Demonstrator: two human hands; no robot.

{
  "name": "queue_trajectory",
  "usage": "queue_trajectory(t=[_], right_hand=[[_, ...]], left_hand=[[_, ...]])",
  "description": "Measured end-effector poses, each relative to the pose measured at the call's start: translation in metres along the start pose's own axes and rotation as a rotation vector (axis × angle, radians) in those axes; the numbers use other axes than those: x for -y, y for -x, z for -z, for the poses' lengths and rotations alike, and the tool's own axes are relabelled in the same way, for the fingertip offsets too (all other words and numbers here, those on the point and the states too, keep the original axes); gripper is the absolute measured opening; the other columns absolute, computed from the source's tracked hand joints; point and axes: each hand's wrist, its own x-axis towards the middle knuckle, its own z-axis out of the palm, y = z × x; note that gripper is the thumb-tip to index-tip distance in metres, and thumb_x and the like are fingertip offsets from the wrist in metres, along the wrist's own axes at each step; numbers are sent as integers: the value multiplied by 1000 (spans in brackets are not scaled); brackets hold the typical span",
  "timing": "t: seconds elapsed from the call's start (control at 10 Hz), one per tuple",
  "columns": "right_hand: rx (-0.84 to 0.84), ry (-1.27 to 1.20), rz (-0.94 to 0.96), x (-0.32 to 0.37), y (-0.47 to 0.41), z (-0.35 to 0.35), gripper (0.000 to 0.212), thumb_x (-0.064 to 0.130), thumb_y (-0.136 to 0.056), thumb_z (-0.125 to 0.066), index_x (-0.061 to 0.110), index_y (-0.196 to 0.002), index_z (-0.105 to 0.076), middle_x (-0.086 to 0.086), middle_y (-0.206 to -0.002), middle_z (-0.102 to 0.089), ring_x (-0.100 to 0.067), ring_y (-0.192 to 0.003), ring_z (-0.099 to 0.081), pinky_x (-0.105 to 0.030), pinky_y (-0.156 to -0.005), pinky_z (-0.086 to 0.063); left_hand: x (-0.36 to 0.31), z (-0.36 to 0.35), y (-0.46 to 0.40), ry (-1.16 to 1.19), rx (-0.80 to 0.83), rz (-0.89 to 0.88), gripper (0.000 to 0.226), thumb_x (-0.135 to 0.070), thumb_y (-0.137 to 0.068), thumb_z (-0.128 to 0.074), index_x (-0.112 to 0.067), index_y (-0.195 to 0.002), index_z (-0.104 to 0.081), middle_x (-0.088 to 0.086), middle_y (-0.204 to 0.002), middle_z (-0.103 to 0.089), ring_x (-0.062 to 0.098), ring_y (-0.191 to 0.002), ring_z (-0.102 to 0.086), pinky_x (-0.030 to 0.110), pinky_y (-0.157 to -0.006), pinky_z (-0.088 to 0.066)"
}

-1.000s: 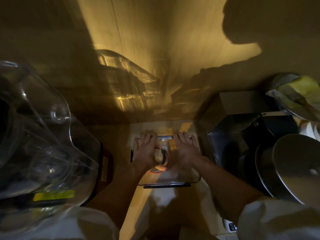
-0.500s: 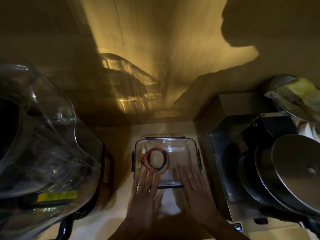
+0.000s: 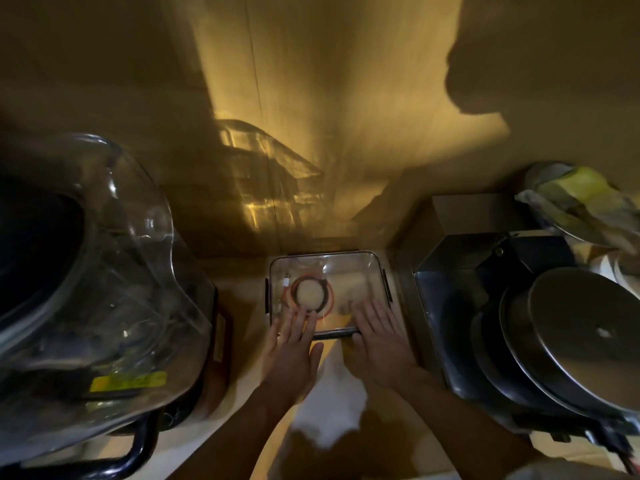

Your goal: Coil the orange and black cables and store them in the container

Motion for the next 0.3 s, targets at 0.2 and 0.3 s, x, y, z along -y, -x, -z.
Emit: queue_trajectory(t=[0.2,0.3], right_hand=[[-247,-79,9,27,12,68,31,33,-95,-42,19,-81,-65,-5,-88,-70,-24,-86,-64,-38,-81,-52],[-407,-117,14,44,20,113,30,40,-91,-50,20,-73,-63,-3,-73,-68,-24,-70,-64,-37,-63,-51]], left_hand=[[-18,66,-7,143,-178,-9,26,-31,-100,-42,-22,-95,-66,3,-94,-71,22,-84,-66,29,-64,-42],[-31,106,-16,183,-263,-34,21,-36,-93,-52,-23,-86,-66,-4,-80,-70,17,-73,-66,31,-60,-51]])
